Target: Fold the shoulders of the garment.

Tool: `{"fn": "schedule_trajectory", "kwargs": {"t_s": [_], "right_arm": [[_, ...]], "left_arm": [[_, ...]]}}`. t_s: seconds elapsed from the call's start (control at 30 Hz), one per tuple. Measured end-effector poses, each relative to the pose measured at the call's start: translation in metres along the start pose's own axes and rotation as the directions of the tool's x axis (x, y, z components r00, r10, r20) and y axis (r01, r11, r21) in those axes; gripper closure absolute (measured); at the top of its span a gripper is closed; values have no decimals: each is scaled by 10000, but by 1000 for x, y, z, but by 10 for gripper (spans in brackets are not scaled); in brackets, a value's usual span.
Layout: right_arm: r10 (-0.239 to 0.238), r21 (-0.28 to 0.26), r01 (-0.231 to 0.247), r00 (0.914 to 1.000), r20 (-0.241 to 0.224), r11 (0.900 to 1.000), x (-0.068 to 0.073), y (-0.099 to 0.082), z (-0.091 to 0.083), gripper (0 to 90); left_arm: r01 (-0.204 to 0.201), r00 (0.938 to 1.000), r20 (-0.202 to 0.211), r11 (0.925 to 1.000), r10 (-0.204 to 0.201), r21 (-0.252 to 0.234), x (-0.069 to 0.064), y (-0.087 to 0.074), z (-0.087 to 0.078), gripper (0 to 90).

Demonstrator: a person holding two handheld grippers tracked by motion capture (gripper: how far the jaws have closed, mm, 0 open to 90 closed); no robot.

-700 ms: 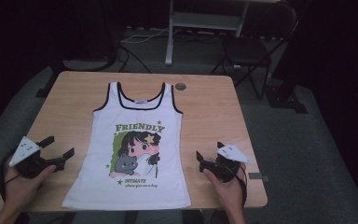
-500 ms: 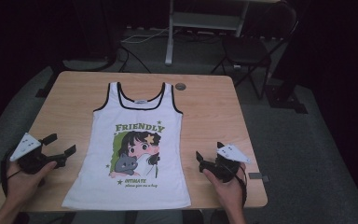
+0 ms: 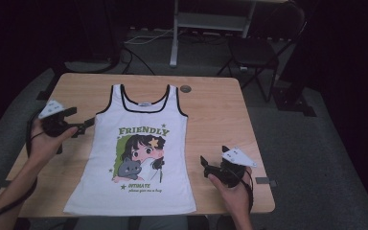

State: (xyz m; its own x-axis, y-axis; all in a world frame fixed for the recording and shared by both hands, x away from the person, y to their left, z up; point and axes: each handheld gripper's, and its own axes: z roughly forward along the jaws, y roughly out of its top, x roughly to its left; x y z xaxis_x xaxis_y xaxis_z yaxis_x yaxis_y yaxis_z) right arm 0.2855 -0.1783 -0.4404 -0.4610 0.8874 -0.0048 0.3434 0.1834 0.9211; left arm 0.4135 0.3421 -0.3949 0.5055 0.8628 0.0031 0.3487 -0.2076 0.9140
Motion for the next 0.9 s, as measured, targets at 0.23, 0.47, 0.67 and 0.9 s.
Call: {"fn": "schedule_trajectory", "kwargs": {"t_s": [0.23,0.47,0.67,0.9], "right_arm": [[-86,16,87,9999,-53,10000,0,0,0,129],[-87,10,87,9999,-108,10000,1,0,0,129],[-116,10,116,9999,-122,9999,1,0,0,129],[-107,27,108,9998,-143,9999,1,0,1,129]], "left_arm": [[66,10000,20,9987,-67,496,13,30,46,212],[96,9990,-434,9938,-48,1111,26,46,84,239],[239,9955,-940,9905,-111,1356,39,50,111,329],[637,9912,-1251,9856,-442,1564,50,49,134,394]]}}
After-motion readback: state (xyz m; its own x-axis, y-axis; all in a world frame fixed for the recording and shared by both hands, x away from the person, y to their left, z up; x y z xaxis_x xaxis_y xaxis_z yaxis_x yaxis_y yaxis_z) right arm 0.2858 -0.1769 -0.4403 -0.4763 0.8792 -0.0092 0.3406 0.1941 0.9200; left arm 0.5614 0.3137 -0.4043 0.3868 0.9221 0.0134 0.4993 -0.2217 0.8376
